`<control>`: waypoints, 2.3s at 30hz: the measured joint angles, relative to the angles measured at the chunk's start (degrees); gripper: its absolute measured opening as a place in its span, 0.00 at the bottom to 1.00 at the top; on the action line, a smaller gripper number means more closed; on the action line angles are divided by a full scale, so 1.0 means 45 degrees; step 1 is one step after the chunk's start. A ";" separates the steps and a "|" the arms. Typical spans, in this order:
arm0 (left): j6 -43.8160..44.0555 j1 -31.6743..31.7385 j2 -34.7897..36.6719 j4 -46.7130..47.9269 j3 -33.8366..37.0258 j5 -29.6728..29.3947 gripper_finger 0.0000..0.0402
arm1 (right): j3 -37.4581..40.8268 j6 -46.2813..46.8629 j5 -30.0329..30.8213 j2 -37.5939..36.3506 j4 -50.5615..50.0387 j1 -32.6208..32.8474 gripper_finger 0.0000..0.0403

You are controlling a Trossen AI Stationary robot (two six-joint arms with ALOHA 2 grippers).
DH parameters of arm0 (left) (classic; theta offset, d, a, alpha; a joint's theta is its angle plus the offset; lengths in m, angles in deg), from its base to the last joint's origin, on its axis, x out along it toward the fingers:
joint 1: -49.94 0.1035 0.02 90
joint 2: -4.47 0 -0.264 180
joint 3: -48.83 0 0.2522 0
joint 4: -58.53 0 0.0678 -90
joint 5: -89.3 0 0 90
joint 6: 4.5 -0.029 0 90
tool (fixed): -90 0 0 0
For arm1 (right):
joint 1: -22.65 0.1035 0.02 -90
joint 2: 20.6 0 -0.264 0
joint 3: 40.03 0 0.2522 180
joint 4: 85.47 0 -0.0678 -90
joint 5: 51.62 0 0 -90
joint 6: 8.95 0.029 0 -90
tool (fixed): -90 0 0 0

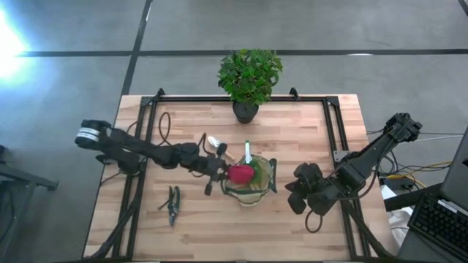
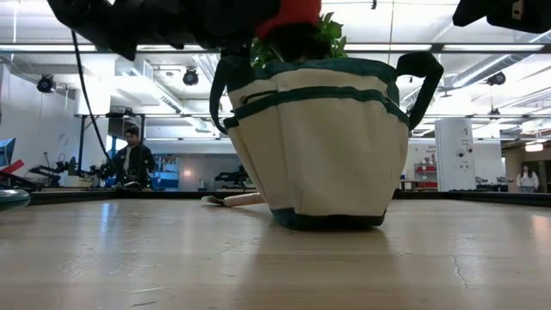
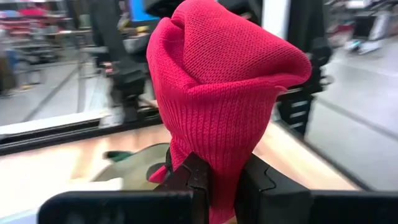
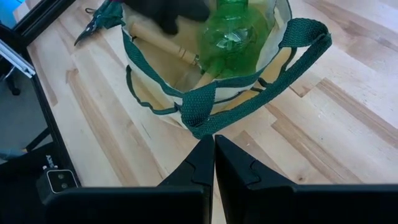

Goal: Pick & Place Garden tools in Gardening bag
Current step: Put the red gloves into the gardening bag

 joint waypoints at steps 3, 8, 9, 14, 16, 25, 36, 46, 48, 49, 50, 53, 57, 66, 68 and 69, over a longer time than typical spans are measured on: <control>0.0122 -0.0009 -0.0515 -0.0327 -0.0035 0.0189 0.09 | 0.0000 0.0000 0.0000 0.0000 0.0016 0.0000 0.02; 0.0581 0.0011 -0.1347 -0.0297 -0.0111 0.0344 0.09 | 0.0000 0.0000 -0.0002 0.0000 0.0014 0.0000 0.02; 0.0682 0.0006 -0.1482 -0.0300 -0.0121 0.0448 0.09 | 0.0000 0.0000 -0.0005 0.0000 0.0008 0.0000 0.02; 0.1152 0.0006 -0.1992 -0.0296 -0.0121 0.0893 0.09 | 0.0000 0.0000 -0.0005 0.0000 0.0011 0.0000 0.02; 0.1299 0.0006 -0.2108 -0.0313 -0.0148 0.1100 0.09 | 0.0000 0.0000 -0.0005 0.0000 0.0009 0.0000 0.02; 0.1073 0.0060 -0.2635 -0.0121 -0.0652 0.0579 0.09 | 0.0000 0.0031 0.0053 0.0000 0.0021 0.0000 0.02; 0.1263 0.0069 -0.3299 0.0856 -0.1171 0.0665 0.09 | 0.0000 0.0010 0.0096 0.0005 -0.0003 0.0000 0.02; 0.1674 0.0069 -0.3417 0.1080 -0.1189 0.1254 0.21 | 0.0000 0.0004 0.0097 0.0010 0.0002 0.0000 0.02; 0.1691 0.0069 -0.3394 0.1086 -0.1264 0.1280 0.27 | 0.0000 0.0000 0.0097 0.0010 0.0002 0.0000 0.02; 0.1693 0.0069 -0.3354 0.1113 -0.1273 0.1275 0.30 | 0.0000 -0.0004 0.0097 0.0010 0.0002 0.0000 0.02; 0.1686 0.0069 -0.3306 0.1135 -0.1274 0.1278 0.33 | 0.0000 -0.0037 0.0097 0.0010 0.0002 0.0000 0.02; 0.1856 0.0069 -0.3095 0.1346 -0.1324 0.1280 0.42 | 0.0000 -0.0049 0.0097 0.0010 0.0002 0.0000 0.02; 0.2338 0.0069 -0.2861 0.2029 -0.1499 0.1280 0.55 | 0.0000 -0.0049 0.0097 0.0010 0.0002 0.0000 0.02; 0.2488 0.0069 -0.2726 0.3876 -0.2274 0.1403 0.73 | 0.0000 -0.0039 0.0097 0.0010 0.0011 0.0000 0.02; 0.2483 0.0074 -0.2579 0.4434 -0.2493 0.1569 0.73 | 0.0000 -0.0029 0.0097 0.0010 0.0006 0.0000 0.02; 0.2476 0.0074 -0.2480 0.4732 -0.2635 0.1592 0.73 | 0.0000 -0.0029 0.0097 0.0010 0.0008 0.0000 0.02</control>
